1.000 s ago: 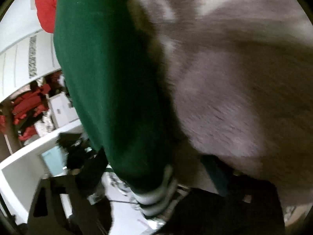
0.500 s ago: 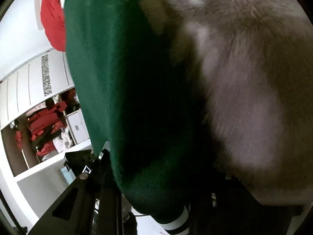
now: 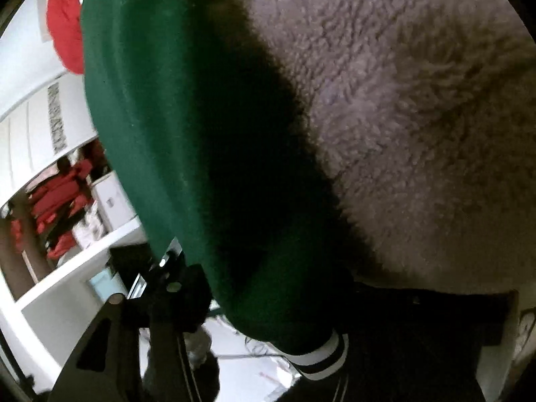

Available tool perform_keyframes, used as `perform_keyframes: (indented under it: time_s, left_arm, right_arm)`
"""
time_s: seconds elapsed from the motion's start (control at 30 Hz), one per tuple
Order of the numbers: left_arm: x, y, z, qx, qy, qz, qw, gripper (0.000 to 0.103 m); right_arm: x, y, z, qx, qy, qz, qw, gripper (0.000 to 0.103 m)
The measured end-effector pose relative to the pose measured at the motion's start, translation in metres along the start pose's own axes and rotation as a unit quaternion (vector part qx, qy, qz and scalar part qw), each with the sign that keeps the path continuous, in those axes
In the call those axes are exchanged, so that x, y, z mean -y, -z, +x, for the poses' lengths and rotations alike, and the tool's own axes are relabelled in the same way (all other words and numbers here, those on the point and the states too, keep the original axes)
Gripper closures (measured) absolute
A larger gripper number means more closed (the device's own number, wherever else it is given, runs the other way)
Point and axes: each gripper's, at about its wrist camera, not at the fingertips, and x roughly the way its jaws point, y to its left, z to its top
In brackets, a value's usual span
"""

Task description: Fold large clothes

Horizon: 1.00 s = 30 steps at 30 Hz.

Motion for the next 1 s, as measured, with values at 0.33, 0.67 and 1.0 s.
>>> perform_keyframes:
  time_s: [0.33,0.67,1.0]
  left_arm:
    - [0.045,0.007,-0.043,0.039,0.030,-0.001,0.9988,0.086]
    - [0.144,-0.067,-0.104,0.098,0.151,0.019,0.9835,0.086]
    - [0.210,-0.265,-0.043,0.142,0.135,0.089,0.9767,0.086]
  right_arm:
    - [-0.026,0.017,0.013,-0.035,-0.062,-0.011,0.997,0.074]
    - [-0.138,-0.002,-0.099,0.022,-0.236,-0.053,0.970,0.078]
    - [-0.235,-0.207,-0.146,0.132,-0.233,-0.061,0.962,0.079]
